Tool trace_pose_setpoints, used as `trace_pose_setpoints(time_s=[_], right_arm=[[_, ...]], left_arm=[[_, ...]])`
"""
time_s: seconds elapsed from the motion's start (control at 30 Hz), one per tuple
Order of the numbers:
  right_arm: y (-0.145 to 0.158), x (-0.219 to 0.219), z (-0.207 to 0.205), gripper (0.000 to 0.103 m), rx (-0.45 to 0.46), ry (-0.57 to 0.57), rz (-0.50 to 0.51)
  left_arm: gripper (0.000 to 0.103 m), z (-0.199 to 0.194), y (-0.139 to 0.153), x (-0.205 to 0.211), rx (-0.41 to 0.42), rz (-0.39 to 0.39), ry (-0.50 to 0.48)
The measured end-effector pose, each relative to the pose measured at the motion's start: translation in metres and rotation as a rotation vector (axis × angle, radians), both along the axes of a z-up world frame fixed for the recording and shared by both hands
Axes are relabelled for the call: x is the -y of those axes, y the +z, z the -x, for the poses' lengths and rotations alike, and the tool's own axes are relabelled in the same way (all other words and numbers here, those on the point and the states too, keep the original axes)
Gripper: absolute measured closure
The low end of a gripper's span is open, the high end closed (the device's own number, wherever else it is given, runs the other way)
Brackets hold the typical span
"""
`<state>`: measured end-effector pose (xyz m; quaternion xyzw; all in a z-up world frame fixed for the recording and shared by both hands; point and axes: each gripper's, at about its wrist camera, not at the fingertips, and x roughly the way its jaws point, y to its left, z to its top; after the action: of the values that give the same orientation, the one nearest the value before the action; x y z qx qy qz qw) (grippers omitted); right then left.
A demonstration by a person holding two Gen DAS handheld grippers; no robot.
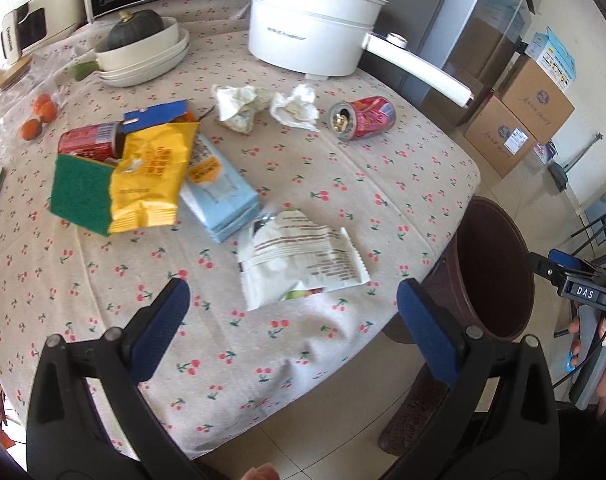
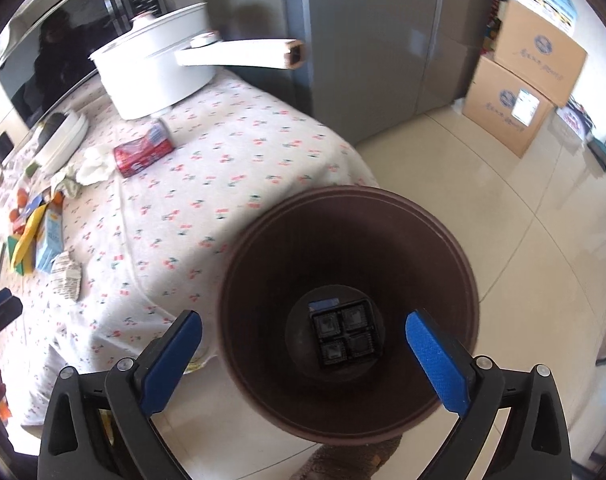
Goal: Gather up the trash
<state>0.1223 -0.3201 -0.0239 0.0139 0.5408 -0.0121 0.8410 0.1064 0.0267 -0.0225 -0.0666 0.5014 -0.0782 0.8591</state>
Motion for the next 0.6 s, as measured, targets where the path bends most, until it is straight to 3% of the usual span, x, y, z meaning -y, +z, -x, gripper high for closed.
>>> trace_pose_setpoints(time_s=[0.6], right_arm=[[-0.016,-0.188,-0.028,0.000,-0.060,0.267,-0.069]], left_arm=[[0.000,0.025,-0.013,-0.116,-0.074,-0.007,0.195]])
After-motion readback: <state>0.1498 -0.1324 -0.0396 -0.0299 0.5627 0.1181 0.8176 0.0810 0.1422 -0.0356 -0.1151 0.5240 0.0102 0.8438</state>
